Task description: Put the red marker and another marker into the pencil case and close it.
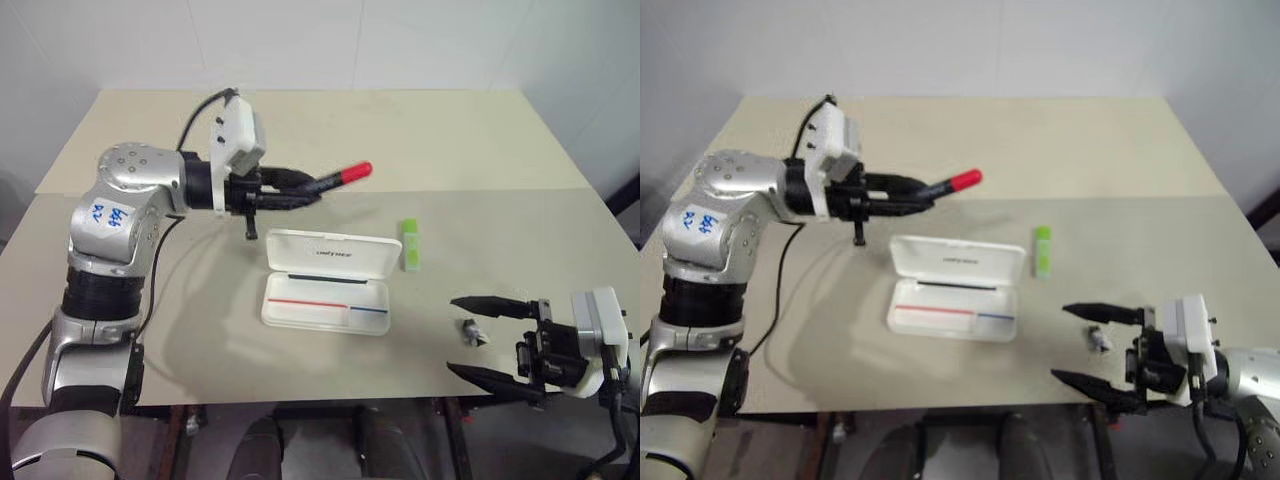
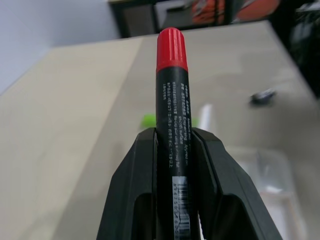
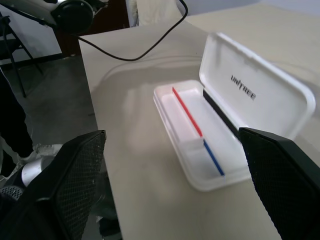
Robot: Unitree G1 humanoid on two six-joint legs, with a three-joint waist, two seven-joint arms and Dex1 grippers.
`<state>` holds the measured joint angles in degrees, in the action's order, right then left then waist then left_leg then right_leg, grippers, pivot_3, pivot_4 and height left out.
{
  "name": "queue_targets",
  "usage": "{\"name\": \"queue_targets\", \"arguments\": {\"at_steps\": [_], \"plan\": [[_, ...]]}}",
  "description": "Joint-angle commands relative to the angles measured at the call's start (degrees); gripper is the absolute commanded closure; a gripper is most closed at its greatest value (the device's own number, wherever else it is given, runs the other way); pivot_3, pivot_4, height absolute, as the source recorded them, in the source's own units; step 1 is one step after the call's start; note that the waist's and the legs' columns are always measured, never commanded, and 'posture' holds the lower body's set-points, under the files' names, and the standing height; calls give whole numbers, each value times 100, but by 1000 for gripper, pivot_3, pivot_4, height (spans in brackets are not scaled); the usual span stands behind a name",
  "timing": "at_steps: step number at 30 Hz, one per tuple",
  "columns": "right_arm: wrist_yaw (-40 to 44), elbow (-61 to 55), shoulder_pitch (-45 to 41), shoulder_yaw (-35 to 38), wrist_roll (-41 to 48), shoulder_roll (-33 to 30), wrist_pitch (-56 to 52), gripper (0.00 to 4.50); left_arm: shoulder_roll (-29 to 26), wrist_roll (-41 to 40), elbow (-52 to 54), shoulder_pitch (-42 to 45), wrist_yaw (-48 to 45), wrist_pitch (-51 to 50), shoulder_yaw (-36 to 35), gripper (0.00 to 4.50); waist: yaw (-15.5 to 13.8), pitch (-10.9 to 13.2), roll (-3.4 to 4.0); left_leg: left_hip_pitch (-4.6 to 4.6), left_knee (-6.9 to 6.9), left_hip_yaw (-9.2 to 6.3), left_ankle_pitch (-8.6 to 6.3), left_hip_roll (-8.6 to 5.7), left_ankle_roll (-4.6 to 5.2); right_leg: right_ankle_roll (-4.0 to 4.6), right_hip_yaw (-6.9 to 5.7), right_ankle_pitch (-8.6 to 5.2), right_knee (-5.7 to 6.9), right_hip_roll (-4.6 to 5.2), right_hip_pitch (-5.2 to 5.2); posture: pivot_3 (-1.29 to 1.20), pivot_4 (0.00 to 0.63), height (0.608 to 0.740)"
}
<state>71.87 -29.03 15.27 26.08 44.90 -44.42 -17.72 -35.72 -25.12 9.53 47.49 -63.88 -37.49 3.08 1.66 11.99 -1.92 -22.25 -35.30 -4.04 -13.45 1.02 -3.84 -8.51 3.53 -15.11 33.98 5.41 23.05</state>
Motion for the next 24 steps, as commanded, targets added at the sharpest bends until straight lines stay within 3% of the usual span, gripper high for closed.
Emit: {"name": "queue_targets", "arguments": {"at_steps": [1,4,6,11,15,24], "plan": [[27,70,132,258,-37,108,280,0,-18,-355,650,-268,119,-381,19,3896,-8,0,0,0,0,0,0,0,0,6,0,-3,-1,0,0,0,150,740],[265,300,546,331,-290,117,539,0,-97,-298,868,-662,136,-340,171,3896,-16,0,0,3,-3,-1,1,-1,1,17,0,-9,-4,0,-5,0,150,740],[215,444,658,357,-411,148,665,0,-191,-56,765,-869,131,-84,323,3896,-16,0,0,9,-3,-1,1,-1,1,75,1,-40,-11,1,-16,0,150,740],[200,568,757,356,-451,144,788,0,-350,467,172,-1193,-44,755,634,3896,-7,0,-1,10,-27,-1,0,-2,0,80,1,-35,-12,2,-26,0,150,740],[-566,517,428,376,-258,411,552,0,-223,764,-332,-1267,-75,1348,810,3896,-7,1,-2,14,-40,0,-1,-1,-1,88,0,-29,-15,2,-35,0,150,740],[-524,371,968,347,-298,483,652,0,92,1378,-1547,-1130,-203,2416,1144,3896,-123,0,0,6,-33,-1,-14,-1,6,84,-2,-35,-34,4,-39,0,150,740]]}}
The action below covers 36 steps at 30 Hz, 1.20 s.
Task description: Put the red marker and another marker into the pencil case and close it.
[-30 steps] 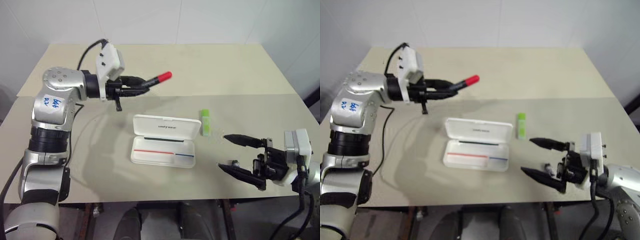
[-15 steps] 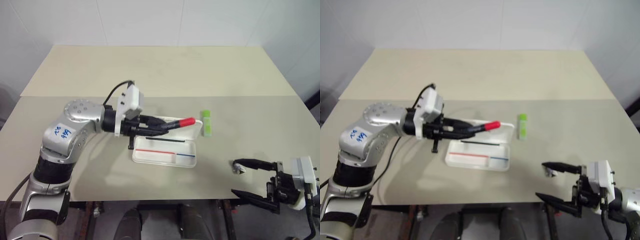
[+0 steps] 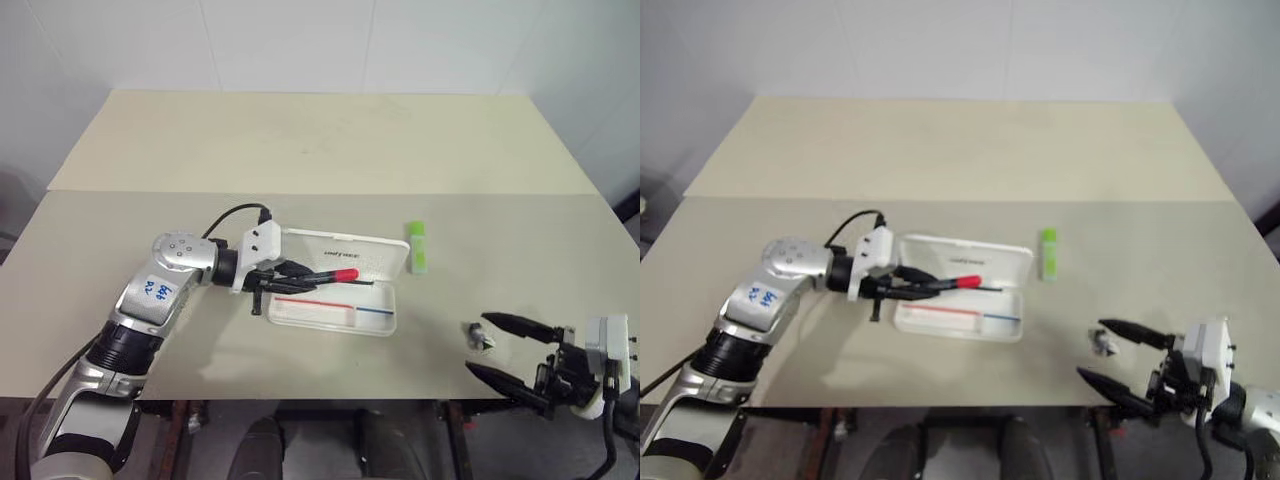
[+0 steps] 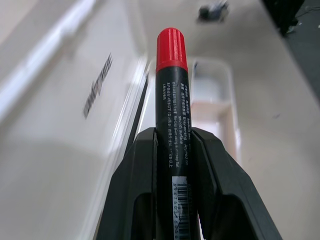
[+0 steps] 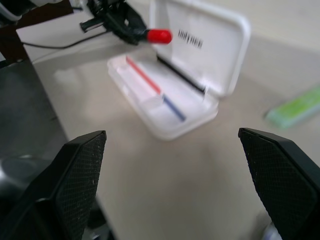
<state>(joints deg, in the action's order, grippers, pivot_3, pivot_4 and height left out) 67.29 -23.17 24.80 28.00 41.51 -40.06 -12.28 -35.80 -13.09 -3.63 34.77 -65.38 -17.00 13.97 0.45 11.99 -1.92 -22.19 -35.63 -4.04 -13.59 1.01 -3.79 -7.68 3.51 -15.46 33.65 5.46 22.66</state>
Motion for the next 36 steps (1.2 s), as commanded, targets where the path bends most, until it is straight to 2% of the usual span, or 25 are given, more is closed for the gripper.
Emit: {"name": "queue_targets", "arguments": {"at_steps": [1,10,21,26,36], "plan": [[-114,-259,14,122,35,61,101,0,127,253,-398,202,-80,516,83,3896,-10,0,0,0,-1,1,-1,0,0,0,0,0,-1,0,0,0,150,740],[-410,-503,-6,-43,17,173,72,0,398,942,-1305,732,-251,1704,392,3896,-35,0,0,1,-4,1,0,0,0,-2,-1,3,-3,1,-4,0,150,740],[-441,-474,147,7,-23,238,148,0,621,1005,-586,787,-309,1539,444,3896,-25,0,1,0,-2,1,0,0,0,-6,-1,3,-4,0,-4,0,150,740],[-503,-459,110,-67,-41,257,155,0,570,1204,-495,831,-282,1863,505,3896,-32,0,1,1,-4,0,0,0,1,-8,-1,5,-2,0,-5,0,150,740],[-509,-318,-23,-145,-132,295,185,0,658,1757,-1003,989,-5,2800,638,3896,-34,0,1,0,-3,1,0,-1,1,-8,-1,5,-5,0,-5,0,150,740]]}}
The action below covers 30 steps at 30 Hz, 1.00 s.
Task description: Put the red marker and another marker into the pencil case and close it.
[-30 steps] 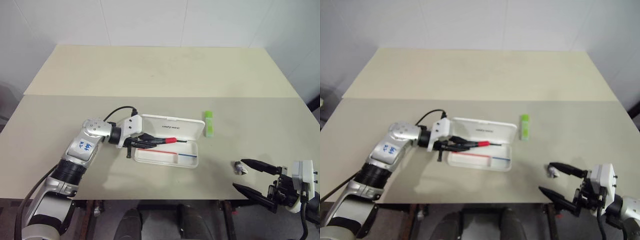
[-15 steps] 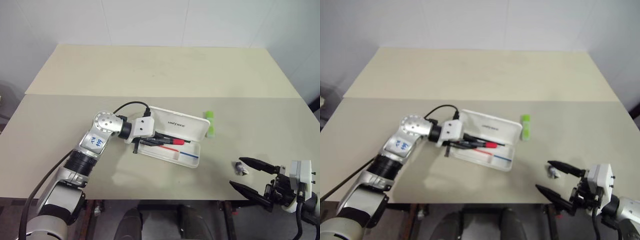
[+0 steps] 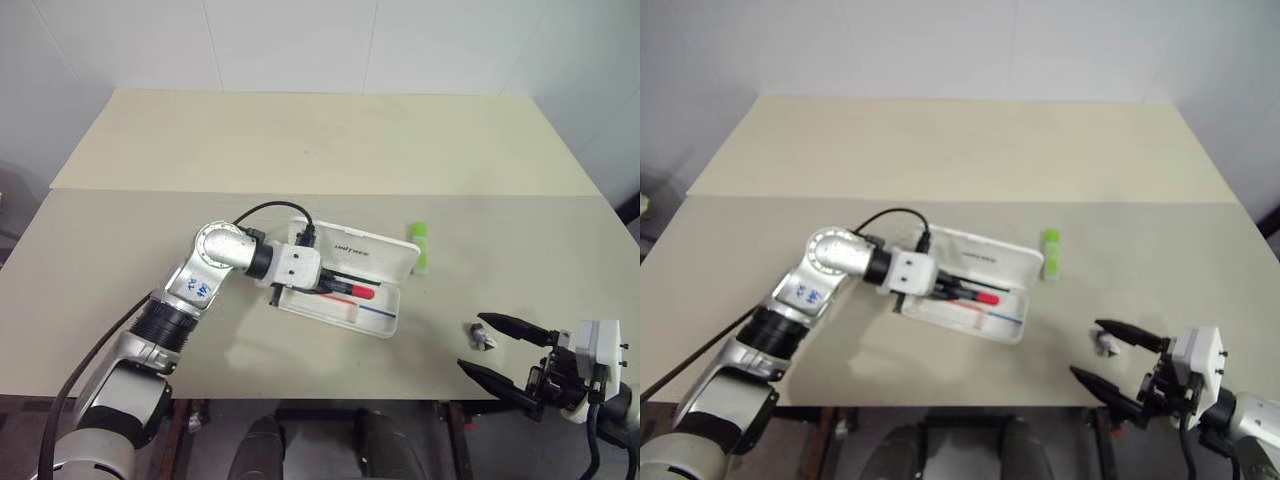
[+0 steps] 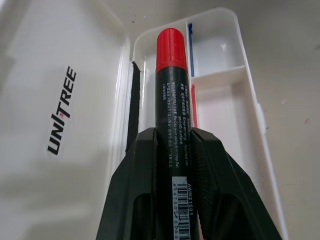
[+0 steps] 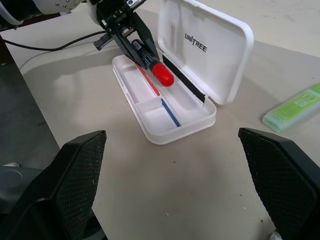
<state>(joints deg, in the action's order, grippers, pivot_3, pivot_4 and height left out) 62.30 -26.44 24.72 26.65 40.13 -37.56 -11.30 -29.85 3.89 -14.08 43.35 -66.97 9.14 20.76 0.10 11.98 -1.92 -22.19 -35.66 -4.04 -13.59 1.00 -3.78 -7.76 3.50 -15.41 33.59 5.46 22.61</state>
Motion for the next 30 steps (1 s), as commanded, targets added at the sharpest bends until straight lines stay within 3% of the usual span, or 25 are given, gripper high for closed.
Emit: {"name": "queue_targets", "arguments": {"at_steps": [1,7,8,18,22,30], "plan": [[-12,17,-11,-20,-11,58,95,0,95,74,35,132,208,186,-55,3896,-1,0,0,0,0,0,0,0,0,0,0,0,0,0,0,0,150,740],[-72,1,-23,-68,-55,93,92,0,201,189,-116,189,379,281,-45,3896,-1,0,0,0,0,0,0,0,0,-1,0,0,0,0,0,0,150,740],[-85,-6,-23,-77,-59,95,92,0,225,167,-80,180,381,255,-49,3336,-1,0,0,0,0,0,0,0,0,-1,0,0,0,0,0,0,150,740],[-116,60,-61,-70,-59,77,89,0,267,4,311,51,313,64,-88,288,0,0,0,0,-1,0,0,0,0,-2,0,1,2,0,0,0,150,740],[-91,97,-88,-61,-49,50,82,0,163,-352,1152,-209,98,-483,-149,288,10,0,1,0,3,0,0,0,0,-1,0,0,1,-1,0,0,150,740],[-29,129,-214,-78,26,-62,-18,0,-16,-1225,3022,-452,258,-2587,-592,288,7,-1,2,3,-3,0,0,1,0,-2,0,0,6,-1,-3,0,150,740]]}}
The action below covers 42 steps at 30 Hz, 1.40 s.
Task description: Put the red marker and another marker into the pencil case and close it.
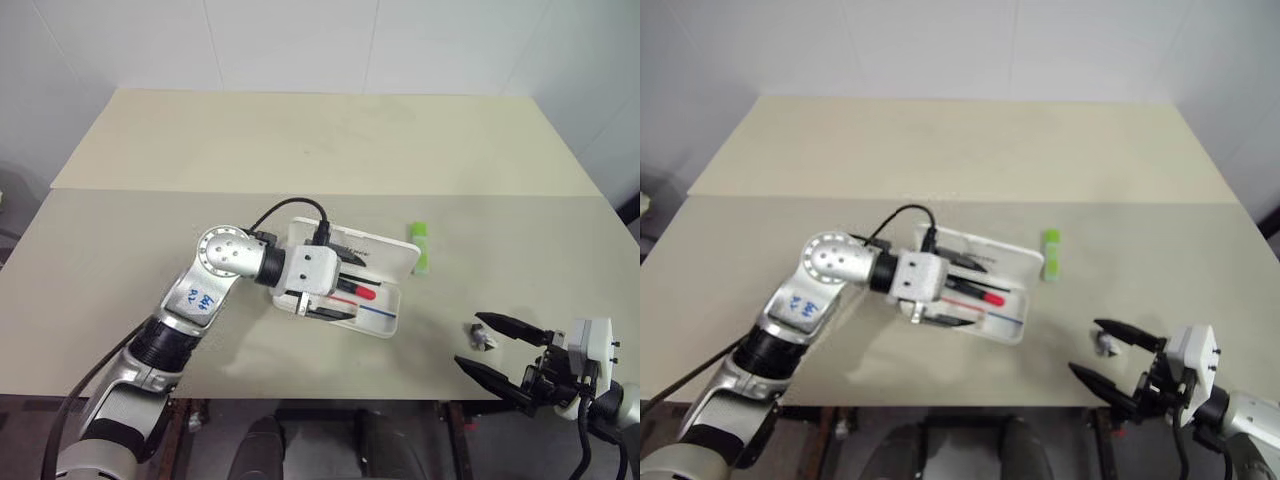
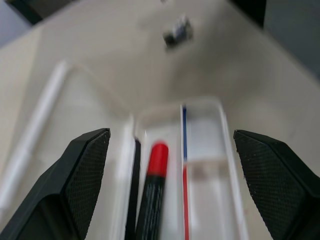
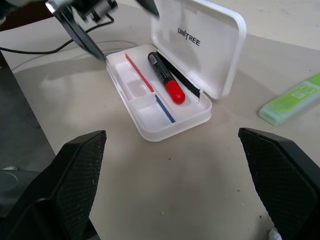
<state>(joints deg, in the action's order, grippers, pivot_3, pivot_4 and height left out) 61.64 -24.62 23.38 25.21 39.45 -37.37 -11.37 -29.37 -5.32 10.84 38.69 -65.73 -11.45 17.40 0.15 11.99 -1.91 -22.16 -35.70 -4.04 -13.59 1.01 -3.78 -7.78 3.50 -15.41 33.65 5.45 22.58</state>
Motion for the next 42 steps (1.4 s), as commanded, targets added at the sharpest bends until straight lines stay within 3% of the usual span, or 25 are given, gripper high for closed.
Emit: {"name": "queue_targets", "arguments": {"at_steps": [1,7,12,18,25,28,30,33,42], "plan": [[29,-28,-162,56,98,-100,-14,0,-66,-407,679,25,203,-760,-337,288,11,-1,1,2,-1,0,0,0,1,0,0,0,0,0,-2,0,150,740],[-281,226,-927,-75,-85,-156,-105,0,412,-1519,1060,262,1156,-2071,-1457,288,9,0,-1,-2,-16,-1,0,0,1,1,0,3,0,0,-3,0,150,740],[-1113,495,-1919,-505,-621,-43,-277,0,486,-1965,868,70,1635,-1822,-2352,288,58,0,2,-1,-13,-3,0,0,0,0,0,3,2,-1,0,0,150,740],[-2290,1012,-3039,-1318,-1675,318,-443,0,-297,-1582,-253,56,1418,-1345,-2403,288,76,0,4,0,-11,-2,0,-1,0,1,1,3,3,-1,2,0,150,740],[-3536,2070,-4109,-1869,-2728,938,-491,0,-476,-1388,-2243,885,1006,-183,-2385,288,51,1,5,-12,-4,-3,1,-3,0,3,-2,5,1,0,13,0,150,740],[-3583,2113,-4213,-1916,-2834,1027,-442,0,-515,-1264,-2796,1180,833,248,-2311,288,49,0,5,-11,13,-3,1,-4,0,-19,-3,16,13,0,22,0,150,740],[-3595,2057,-4215,-1913,-2838,1053,-499,0,-515,-1245,-3025,1342,750,416,-2303,288,51,0,5,-10,34,-3,1,-4,0,-87,-3,49,15,0,31,0,150,740],[-3622,1883,-4199,-1968,-2739,1183,-816,0,-453,-1279,-3439,1631,589,541,-2301,288,53,0,5,-18,55,-3,1,-3,0,-92,-3,43,19,-1,53,0,150,740],[-4217,1250,-4327,-2100,-2644,1583,-3009,0,-293,-1595,-4290,2087,-431,215,-2249,288,147,0,5,-43,53,-3,7,-3,-4,-92,-2,41,44,-2,91,0,150,740]]}}
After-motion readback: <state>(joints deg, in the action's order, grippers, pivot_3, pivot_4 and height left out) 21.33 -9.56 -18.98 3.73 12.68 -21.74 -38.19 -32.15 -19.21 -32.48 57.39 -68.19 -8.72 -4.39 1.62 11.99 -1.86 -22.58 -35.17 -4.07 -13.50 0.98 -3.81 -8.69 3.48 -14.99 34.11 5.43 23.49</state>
